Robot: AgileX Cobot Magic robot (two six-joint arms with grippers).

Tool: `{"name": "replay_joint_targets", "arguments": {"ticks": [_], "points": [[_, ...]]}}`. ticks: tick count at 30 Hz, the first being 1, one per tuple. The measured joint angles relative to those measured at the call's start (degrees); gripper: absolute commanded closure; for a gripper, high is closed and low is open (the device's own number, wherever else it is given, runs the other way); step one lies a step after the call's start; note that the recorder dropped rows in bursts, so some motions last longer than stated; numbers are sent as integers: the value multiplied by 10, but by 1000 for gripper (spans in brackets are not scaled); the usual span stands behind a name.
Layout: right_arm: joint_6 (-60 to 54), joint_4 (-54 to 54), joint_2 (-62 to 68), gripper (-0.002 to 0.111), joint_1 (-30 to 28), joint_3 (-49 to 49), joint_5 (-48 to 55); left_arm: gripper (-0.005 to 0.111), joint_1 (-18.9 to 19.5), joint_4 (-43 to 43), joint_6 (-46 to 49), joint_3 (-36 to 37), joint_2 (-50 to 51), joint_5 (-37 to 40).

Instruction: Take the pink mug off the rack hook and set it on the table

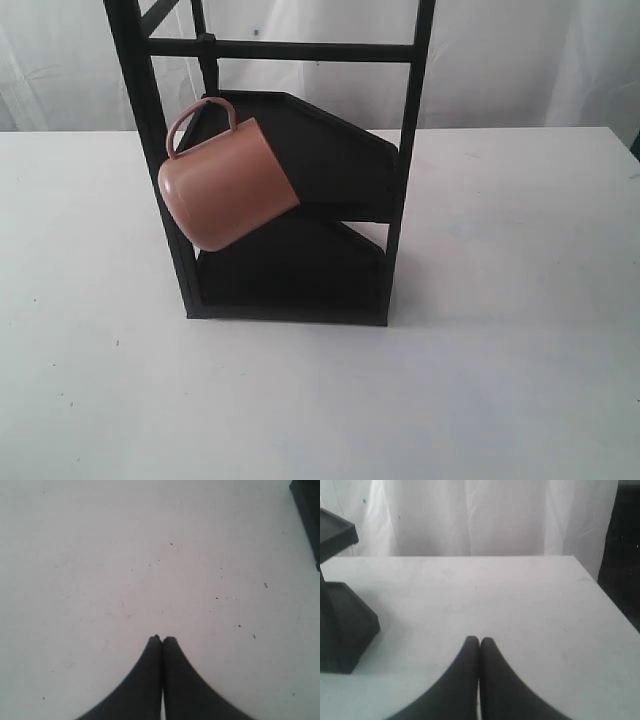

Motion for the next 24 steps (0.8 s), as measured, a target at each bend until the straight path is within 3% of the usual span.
{"name": "replay_joint_targets", "arguments": {"ticks": [5, 10, 14, 20, 24], "points": [[7, 4, 0, 108, 0, 0, -75, 107, 0, 0, 0, 0, 0, 0], [162, 74, 0, 108, 0, 0, -169, 107, 0, 0, 0, 0, 0, 0], [256, 97, 0, 108, 0, 0, -153, 107, 0, 0, 0, 0, 0, 0], [274, 101, 0, 108, 0, 0, -127, 107, 0, 0, 0, 0, 0, 0], [275, 105, -1, 108, 0, 2, -279, 107, 0, 0, 0, 0, 0, 0]]}}
